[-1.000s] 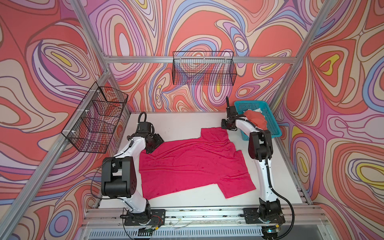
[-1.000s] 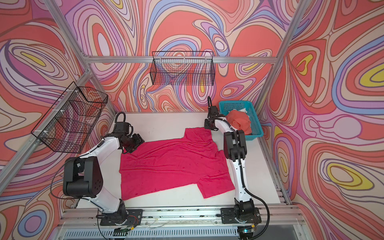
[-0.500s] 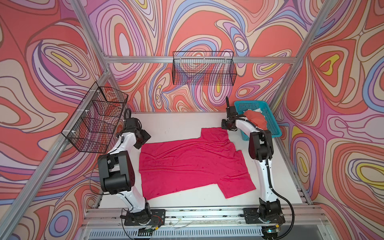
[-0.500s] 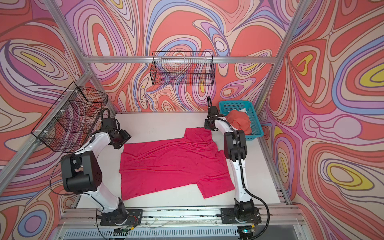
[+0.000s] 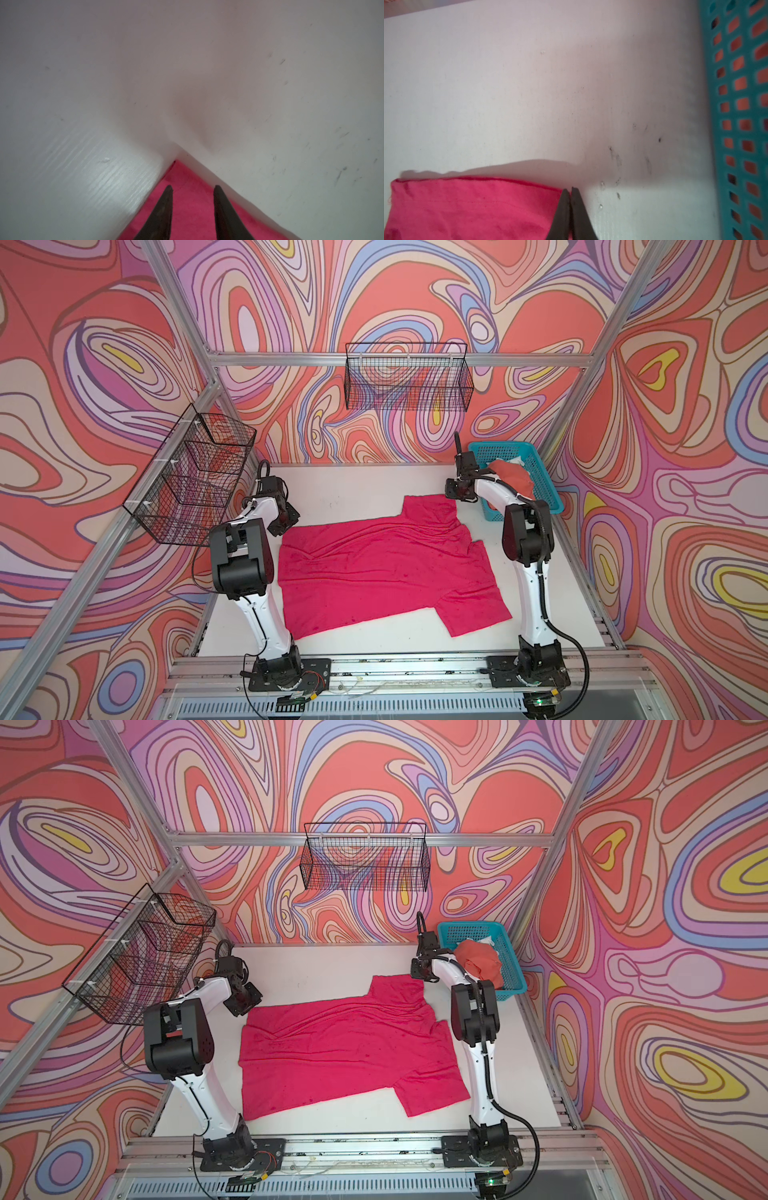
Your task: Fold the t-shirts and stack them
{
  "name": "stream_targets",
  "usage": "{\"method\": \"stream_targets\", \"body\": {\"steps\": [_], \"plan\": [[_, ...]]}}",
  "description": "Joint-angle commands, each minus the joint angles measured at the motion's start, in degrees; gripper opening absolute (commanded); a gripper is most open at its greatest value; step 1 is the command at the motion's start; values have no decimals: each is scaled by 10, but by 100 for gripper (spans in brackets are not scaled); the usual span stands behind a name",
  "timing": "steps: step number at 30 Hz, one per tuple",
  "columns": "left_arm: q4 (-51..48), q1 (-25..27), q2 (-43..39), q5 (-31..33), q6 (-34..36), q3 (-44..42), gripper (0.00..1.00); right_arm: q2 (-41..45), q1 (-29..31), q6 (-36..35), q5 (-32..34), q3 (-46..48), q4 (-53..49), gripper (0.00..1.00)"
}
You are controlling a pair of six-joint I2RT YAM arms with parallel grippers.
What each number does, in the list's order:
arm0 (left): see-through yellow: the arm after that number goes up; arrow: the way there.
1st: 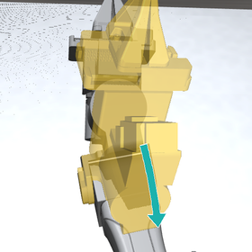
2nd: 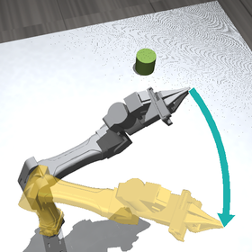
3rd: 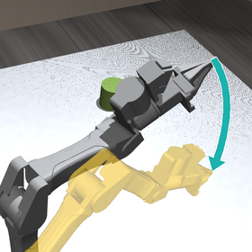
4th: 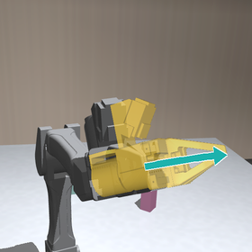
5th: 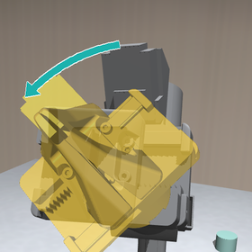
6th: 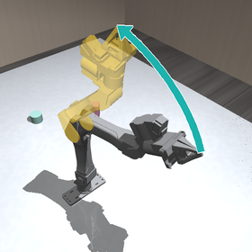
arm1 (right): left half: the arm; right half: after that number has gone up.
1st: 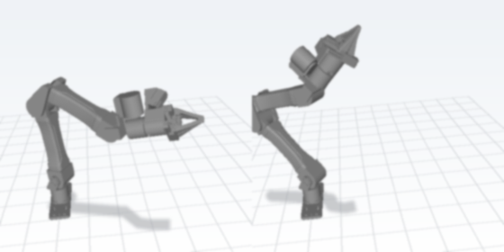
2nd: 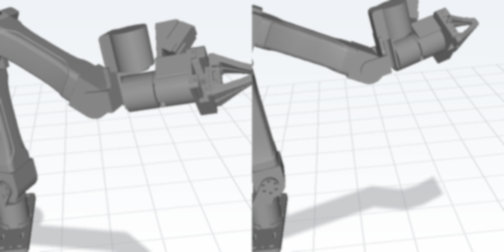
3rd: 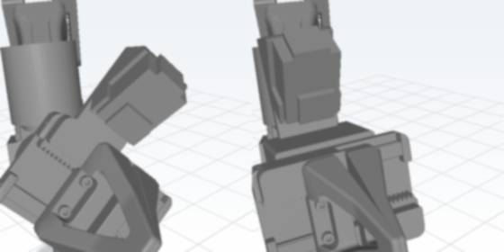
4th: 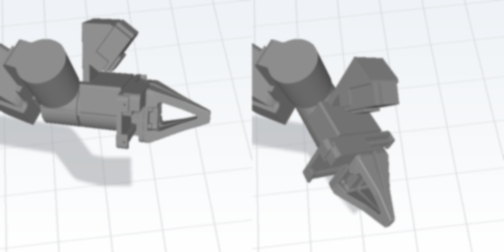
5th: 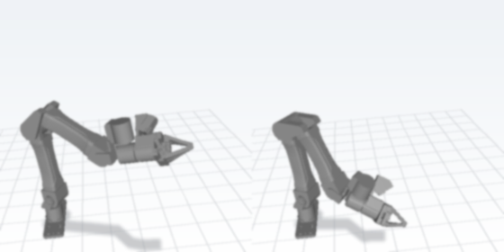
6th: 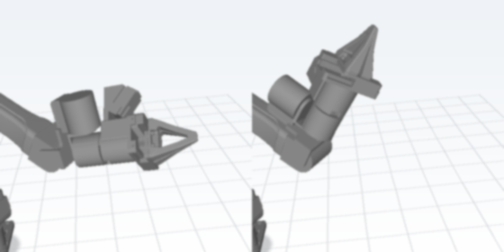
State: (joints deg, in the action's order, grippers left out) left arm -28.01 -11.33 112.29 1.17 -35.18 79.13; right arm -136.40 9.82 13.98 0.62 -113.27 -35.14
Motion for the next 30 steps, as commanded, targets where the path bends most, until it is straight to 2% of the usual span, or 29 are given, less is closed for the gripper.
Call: {"method": "stream_targets", "body": {"steps": [1,19,21,25,30], "plan": [[-17,-3,17,30,12,24,34,25,2,-6,0,3,6,0],[-27,-4,50,43,21,29,22,31,2,-5,-2,3,3,0],[-30,-4,51,41,23,30,23,30,1,-5,-2,2,2,0],[-39,-4,44,42,25,29,33,31,2,-5,-1,3,3,0],[-51,-4,53,47,33,38,33,30,1,-3,-4,6,7,0]]}}
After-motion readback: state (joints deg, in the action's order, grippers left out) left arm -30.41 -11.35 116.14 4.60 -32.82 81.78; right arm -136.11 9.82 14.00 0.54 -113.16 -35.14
